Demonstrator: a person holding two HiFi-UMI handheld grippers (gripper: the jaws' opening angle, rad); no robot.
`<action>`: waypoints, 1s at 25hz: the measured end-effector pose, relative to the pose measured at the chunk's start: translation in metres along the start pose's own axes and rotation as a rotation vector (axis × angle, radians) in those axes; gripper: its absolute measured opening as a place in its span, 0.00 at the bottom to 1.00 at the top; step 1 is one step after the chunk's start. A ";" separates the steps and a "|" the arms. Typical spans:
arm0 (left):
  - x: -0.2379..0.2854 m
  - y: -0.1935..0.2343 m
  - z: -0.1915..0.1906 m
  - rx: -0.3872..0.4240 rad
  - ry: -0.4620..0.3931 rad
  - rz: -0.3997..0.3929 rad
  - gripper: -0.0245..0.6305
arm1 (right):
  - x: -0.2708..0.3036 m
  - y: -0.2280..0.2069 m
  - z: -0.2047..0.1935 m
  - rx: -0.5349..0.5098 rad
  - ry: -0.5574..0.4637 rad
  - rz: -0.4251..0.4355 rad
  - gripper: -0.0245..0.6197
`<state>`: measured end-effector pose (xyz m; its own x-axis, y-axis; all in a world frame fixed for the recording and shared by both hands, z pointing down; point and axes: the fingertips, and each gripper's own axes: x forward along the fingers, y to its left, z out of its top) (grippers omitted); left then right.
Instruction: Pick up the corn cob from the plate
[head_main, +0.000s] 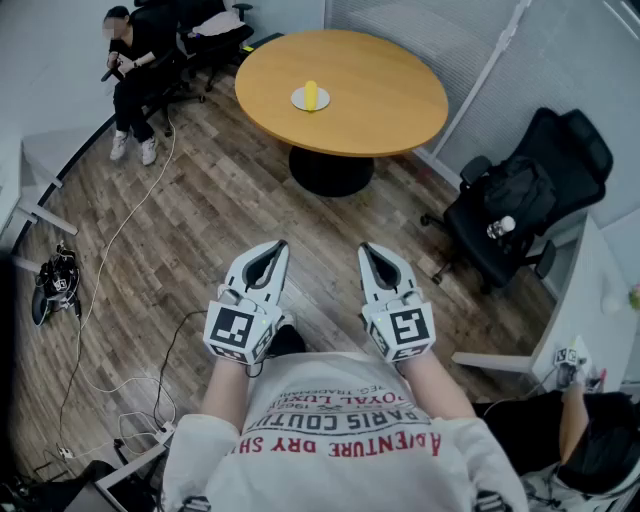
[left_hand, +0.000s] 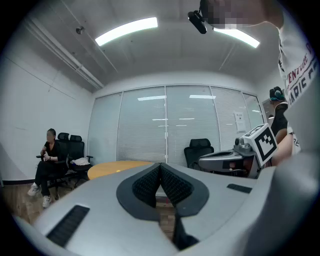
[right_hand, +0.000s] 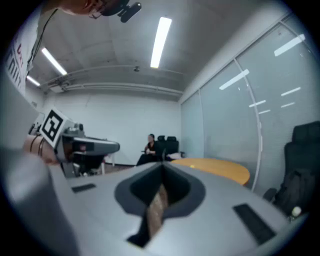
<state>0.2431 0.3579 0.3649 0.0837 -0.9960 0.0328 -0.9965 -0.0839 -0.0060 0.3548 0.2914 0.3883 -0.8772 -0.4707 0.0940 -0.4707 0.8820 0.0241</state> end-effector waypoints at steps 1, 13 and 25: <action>0.000 0.001 0.000 0.000 0.003 -0.001 0.09 | 0.001 0.001 0.000 0.001 0.001 0.001 0.08; 0.009 0.020 -0.006 -0.024 0.013 0.000 0.09 | 0.020 -0.003 -0.006 0.077 0.014 -0.016 0.08; 0.040 0.108 -0.020 -0.061 0.025 -0.042 0.09 | 0.112 -0.002 -0.014 0.102 0.069 -0.078 0.08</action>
<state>0.1384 0.3100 0.3854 0.1260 -0.9904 0.0566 -0.9908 -0.1228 0.0571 0.2586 0.2371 0.4123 -0.8306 -0.5321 0.1642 -0.5476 0.8340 -0.0670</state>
